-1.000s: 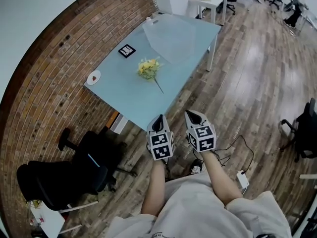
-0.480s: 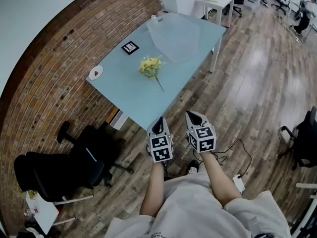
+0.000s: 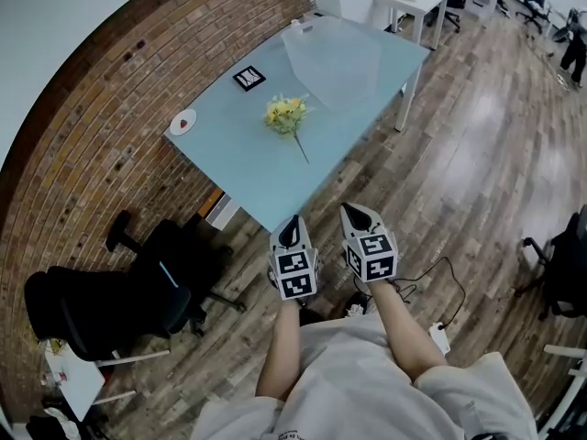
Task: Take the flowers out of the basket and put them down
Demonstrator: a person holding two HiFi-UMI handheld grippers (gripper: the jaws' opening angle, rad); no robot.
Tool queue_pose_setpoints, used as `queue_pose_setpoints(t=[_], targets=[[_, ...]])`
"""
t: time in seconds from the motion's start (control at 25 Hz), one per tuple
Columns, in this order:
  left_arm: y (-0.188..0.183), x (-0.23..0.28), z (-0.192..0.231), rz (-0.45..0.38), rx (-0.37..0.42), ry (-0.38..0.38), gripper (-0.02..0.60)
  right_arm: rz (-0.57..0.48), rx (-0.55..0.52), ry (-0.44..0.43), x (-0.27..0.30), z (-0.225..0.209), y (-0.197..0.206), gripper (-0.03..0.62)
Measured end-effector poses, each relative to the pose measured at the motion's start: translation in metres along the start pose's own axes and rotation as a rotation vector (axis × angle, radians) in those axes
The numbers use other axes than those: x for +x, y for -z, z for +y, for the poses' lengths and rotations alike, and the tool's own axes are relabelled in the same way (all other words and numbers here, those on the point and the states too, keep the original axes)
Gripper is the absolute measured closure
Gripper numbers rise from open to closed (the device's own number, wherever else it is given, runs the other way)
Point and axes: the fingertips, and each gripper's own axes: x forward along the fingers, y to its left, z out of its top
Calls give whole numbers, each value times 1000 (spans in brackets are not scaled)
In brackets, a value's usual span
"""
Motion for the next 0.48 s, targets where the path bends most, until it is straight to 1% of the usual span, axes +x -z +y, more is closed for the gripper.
queue_pose_setpoints(t=[0.08, 0.12, 0.24, 0.28, 0.48], targets=[[6, 2, -3, 14, -6, 2, 563, 2, -4, 0, -2, 0, 2, 580], [5, 3, -7, 13, 4, 9, 563, 1, -3, 3, -3, -2, 3, 580], [0, 4, -19, 3, 62, 26, 563, -8, 4, 15, -8, -8, 2, 582], [-1, 3, -22, 3, 71, 28, 563, -10, 5, 19, -10, -8, 2, 580], [3, 1, -30, 0, 45, 49, 563, -3, 1, 23, -15, -8, 10, 580]])
